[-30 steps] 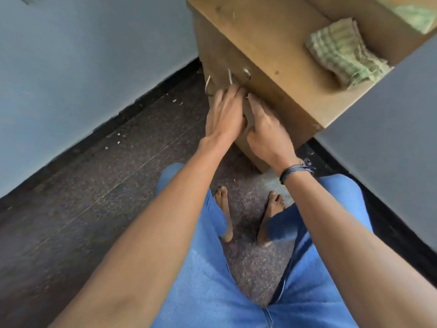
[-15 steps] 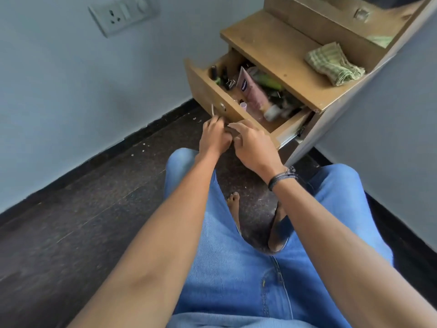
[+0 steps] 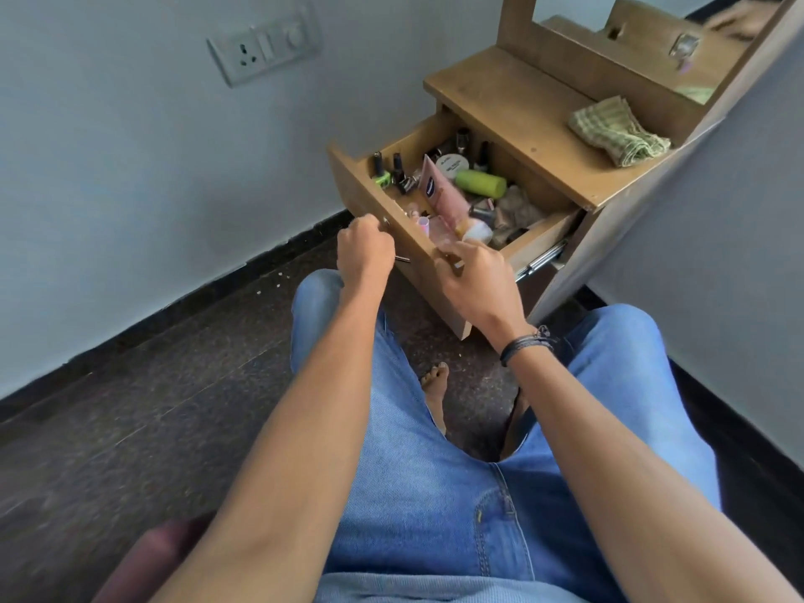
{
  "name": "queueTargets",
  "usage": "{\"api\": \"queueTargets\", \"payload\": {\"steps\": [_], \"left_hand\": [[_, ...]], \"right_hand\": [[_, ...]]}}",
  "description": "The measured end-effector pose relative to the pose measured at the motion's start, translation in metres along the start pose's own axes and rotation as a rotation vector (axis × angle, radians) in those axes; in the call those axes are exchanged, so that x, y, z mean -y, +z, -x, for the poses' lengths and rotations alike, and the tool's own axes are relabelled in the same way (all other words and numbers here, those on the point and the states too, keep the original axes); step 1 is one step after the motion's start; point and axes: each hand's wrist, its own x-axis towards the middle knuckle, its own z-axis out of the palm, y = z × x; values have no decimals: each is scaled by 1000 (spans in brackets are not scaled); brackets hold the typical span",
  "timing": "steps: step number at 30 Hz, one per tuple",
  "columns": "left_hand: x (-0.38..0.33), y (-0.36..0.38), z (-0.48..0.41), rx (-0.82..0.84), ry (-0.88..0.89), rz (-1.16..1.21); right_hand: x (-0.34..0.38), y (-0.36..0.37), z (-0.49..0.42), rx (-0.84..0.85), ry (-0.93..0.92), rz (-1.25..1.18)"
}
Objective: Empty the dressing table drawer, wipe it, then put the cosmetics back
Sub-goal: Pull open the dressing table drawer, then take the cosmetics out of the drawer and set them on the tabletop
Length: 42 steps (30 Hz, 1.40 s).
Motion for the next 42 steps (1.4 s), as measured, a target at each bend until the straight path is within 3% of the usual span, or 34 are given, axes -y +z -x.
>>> {"api": "queueTargets", "payload": {"steps": [3, 6, 11, 17, 28, 36, 42], "left_hand": [[1, -6, -4, -159, -7, 222], [-3, -8, -3, -201, 64, 340], [-6, -5, 0, -211, 180, 286], [-7, 7, 3, -95, 325, 139], [-11, 10, 2, -128, 288, 113], [-24, 14, 7, -252, 343, 128], [-33, 17, 13, -129, 384, 224]], "right_hand": [[4, 4, 6, 30, 12, -48], [8, 8, 12, 68, 9, -98], [6, 12, 17, 58, 47, -178], [-5, 15, 17, 69, 44, -239], [-19, 16, 17, 90, 71, -385], [-24, 13, 13, 125, 158, -465], [-24, 10, 8, 124, 240, -529]]}}
